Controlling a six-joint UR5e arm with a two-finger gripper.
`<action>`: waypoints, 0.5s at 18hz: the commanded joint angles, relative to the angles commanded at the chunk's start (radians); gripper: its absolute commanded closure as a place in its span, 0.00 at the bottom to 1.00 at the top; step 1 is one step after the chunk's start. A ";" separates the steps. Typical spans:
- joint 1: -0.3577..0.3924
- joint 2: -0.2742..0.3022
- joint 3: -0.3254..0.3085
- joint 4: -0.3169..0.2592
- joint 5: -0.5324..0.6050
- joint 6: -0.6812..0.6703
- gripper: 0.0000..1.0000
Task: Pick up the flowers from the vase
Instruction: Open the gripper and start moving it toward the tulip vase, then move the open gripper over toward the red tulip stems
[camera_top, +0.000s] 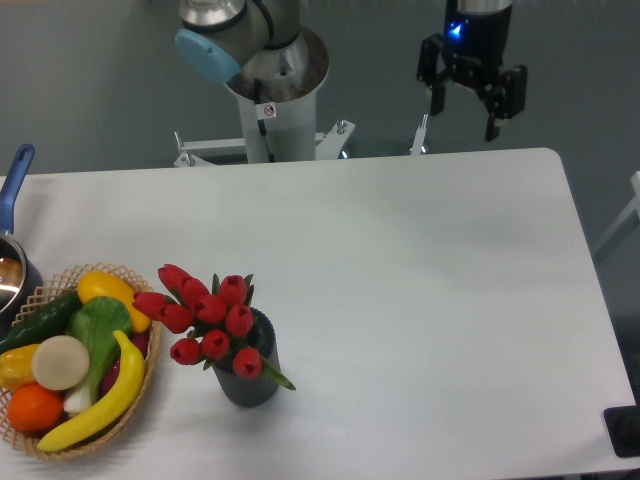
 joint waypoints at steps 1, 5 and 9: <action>-0.002 -0.003 -0.005 0.002 -0.029 -0.035 0.00; -0.012 -0.005 -0.038 0.037 -0.060 -0.103 0.00; -0.055 -0.014 -0.089 0.132 -0.100 -0.213 0.00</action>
